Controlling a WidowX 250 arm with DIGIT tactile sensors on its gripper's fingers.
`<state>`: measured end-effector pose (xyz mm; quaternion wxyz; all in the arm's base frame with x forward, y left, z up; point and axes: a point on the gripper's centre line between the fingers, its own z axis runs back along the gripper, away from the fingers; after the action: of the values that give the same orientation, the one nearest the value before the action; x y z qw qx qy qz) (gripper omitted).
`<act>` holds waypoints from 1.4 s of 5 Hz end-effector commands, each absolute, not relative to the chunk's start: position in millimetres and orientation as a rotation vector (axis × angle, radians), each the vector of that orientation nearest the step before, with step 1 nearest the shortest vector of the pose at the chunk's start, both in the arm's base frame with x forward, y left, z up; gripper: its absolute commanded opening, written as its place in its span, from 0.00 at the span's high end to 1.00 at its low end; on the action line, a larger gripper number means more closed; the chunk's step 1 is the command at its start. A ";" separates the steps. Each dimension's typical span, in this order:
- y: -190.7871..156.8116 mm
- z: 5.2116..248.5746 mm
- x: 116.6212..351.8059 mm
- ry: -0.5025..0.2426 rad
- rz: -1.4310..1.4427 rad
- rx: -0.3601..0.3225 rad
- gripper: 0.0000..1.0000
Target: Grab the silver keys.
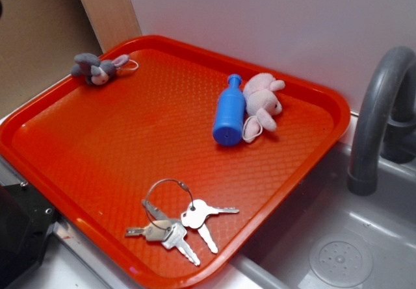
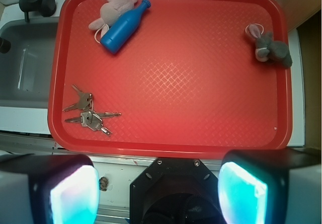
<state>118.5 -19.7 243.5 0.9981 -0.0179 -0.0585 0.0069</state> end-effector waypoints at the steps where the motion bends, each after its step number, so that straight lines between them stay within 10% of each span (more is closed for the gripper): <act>1: -19.7 243.5 118.5 -0.117 0.014 -0.036 0.00; 7: -104.9 114.5 171.3 -0.160 0.061 -0.111 0.00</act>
<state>166.7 -105.2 109.2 0.9962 -0.0477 -0.0685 0.0247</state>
